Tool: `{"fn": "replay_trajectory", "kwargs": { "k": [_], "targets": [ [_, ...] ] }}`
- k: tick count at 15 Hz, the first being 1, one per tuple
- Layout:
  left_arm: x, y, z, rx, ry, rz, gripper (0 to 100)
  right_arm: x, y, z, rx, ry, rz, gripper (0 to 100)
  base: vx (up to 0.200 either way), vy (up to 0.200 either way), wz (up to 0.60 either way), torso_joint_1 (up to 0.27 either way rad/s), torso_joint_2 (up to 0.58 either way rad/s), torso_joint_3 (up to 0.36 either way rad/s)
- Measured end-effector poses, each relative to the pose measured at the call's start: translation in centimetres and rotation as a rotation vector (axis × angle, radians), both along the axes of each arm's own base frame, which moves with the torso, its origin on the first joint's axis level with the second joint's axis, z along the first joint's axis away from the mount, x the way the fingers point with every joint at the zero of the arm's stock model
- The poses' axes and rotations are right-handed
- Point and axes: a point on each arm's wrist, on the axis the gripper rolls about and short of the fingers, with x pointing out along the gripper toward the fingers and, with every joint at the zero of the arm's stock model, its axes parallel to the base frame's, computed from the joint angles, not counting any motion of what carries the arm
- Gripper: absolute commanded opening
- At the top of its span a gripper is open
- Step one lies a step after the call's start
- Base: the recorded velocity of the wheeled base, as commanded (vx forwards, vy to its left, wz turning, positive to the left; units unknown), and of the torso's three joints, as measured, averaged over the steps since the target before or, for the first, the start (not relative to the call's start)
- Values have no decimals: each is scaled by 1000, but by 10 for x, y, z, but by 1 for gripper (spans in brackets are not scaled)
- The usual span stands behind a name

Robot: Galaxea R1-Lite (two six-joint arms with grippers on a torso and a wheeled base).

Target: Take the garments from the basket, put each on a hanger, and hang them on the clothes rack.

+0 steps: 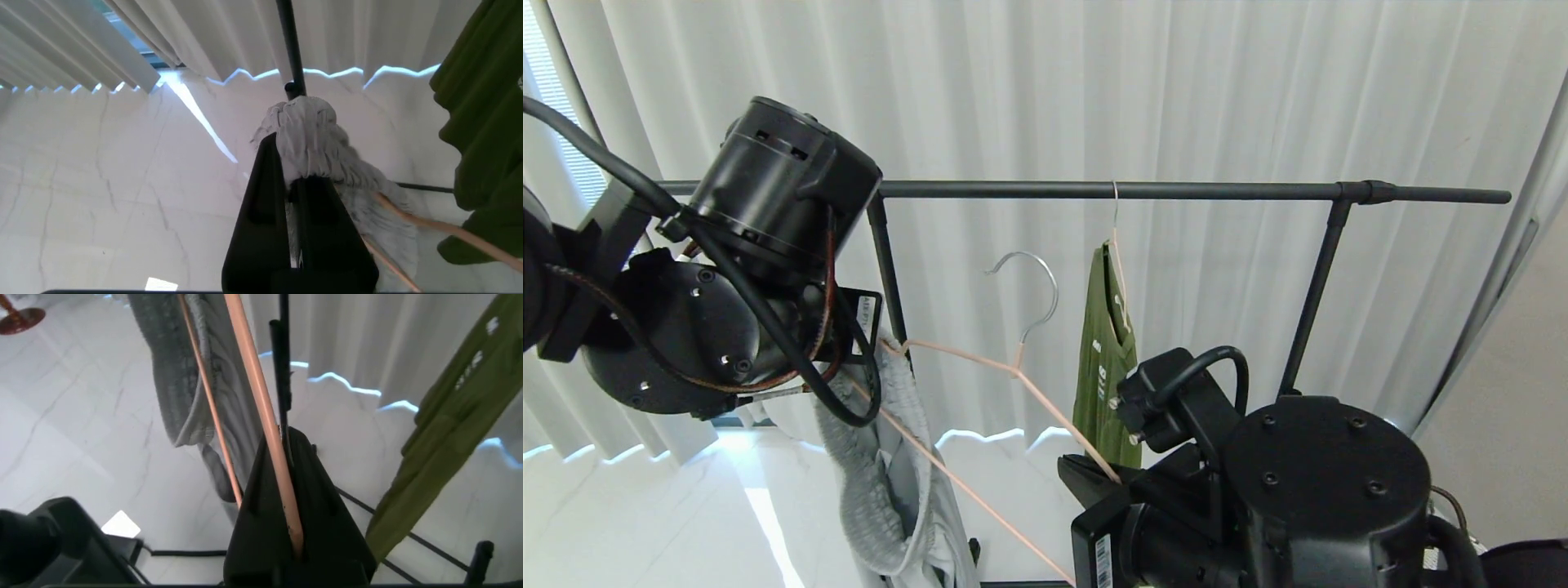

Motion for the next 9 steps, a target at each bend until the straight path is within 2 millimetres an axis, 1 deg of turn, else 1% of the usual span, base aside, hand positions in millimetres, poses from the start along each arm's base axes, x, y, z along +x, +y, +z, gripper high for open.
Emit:
{"fn": "replay_trajectory", "kwargs": {
  "k": [7,9],
  "targets": [
    [3,3,-1,8,7,13,0,7,-21,0,-15,-2,-51,0,0,0,0,0,0,0],
    [0,-1,-1,8,8,-6,0,7,-23,0,-16,-2,-48,0,0,0,0,0,0,0]
  ]
}}
